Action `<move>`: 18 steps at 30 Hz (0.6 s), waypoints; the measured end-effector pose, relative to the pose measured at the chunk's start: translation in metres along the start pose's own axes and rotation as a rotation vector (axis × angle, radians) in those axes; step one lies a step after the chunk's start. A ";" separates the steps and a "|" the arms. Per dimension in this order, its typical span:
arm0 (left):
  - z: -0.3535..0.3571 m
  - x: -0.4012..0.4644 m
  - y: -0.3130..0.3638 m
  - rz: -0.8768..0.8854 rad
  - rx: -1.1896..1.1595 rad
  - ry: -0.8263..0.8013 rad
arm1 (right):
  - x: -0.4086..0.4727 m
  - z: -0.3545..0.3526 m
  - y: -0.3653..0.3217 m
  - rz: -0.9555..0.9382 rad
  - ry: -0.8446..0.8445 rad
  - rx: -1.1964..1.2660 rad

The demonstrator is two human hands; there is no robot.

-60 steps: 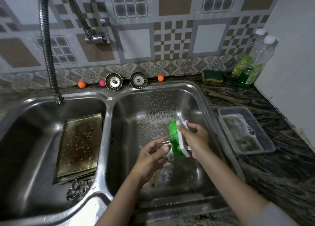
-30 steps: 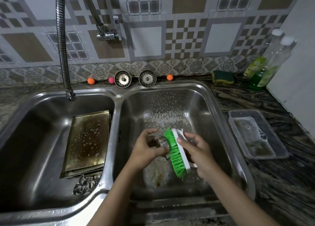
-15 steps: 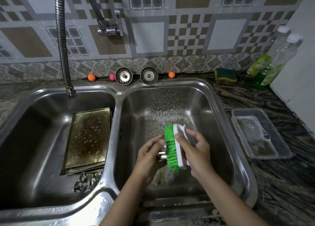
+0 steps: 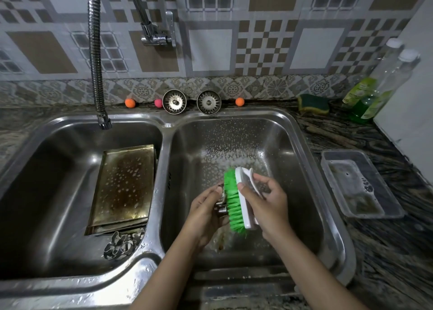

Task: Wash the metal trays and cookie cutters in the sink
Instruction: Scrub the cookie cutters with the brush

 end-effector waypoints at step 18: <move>-0.195 -0.069 0.099 0.117 0.710 0.368 | -0.001 -0.001 0.015 -0.050 -0.026 -0.114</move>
Point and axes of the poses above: each hand's wrist, its own x-axis towards the middle knuckle, its own z-axis out of the palm, y = z × x, the point moved 8 cm from there along x, towards the middle knuckle
